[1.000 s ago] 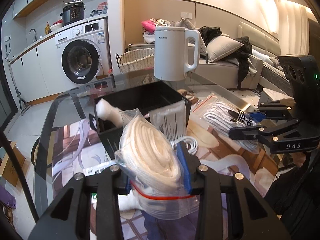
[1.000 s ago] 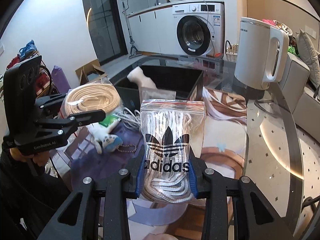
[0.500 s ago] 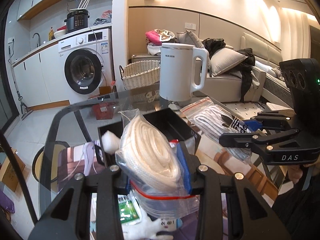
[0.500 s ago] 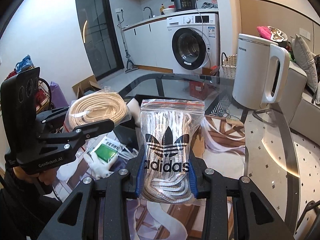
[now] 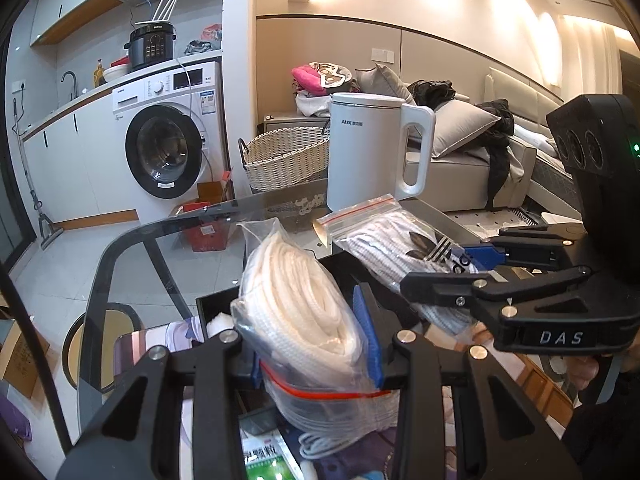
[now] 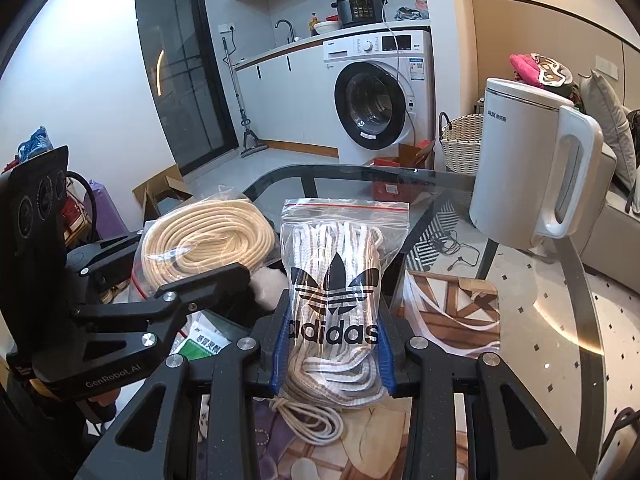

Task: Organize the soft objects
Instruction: 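Carry the adidas bag and rope bag over the black box with both grippers, then open both grippers to release the two bags into the box, then withdraw both grippers from the box back over the table, then lower the left gripper onto the green medicine sachet and close it, then carry the sachet with the left gripper over the black box, then open the left gripper to drop the sachet into the box, then move the right gripper down to the coiled white cable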

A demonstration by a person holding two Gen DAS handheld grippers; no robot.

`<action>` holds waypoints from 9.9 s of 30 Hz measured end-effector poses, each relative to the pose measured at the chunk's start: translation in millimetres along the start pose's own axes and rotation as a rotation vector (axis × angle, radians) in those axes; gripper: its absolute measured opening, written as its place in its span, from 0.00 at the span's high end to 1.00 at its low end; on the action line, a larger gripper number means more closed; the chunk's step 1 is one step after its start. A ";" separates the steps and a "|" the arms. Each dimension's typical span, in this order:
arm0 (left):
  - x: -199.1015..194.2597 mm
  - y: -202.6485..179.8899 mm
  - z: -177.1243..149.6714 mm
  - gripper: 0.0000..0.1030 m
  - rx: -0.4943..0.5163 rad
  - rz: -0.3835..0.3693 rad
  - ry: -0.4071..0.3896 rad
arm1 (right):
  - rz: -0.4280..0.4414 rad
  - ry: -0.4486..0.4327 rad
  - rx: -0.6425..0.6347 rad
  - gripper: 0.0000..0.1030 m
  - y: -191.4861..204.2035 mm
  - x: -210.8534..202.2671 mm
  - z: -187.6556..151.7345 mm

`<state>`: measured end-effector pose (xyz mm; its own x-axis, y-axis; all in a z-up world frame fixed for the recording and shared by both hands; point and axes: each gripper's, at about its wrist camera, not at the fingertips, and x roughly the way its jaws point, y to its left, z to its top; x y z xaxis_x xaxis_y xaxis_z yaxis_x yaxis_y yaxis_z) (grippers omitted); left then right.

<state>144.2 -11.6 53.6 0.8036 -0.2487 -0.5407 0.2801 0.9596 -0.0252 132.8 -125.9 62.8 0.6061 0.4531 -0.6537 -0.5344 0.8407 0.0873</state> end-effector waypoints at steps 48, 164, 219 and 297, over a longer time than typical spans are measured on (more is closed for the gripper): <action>42.0 8.4 0.7 0.11 -0.127 -0.017 0.052 | -0.084 0.028 0.006 0.33 -35.1 14.4 -11.3; 28.0 63.0 -122.3 0.00 -0.267 0.219 0.357 | -0.022 0.003 0.198 0.53 11.2 6.5 -68.3; -8.0 32.5 -17.9 0.62 -0.177 0.101 0.120 | 0.032 0.036 0.151 0.53 10.3 15.4 -11.7; -35.1 18.0 -103.2 0.00 -0.166 0.117 0.185 | -0.037 0.138 -0.050 0.00 15.7 21.8 -78.1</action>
<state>66.9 28.0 -14.7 0.7118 -0.1216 -0.6918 0.0890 0.9926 -0.0829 91.6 -125.9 -8.8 0.5412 0.3737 -0.7533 -0.5439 0.8388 0.0254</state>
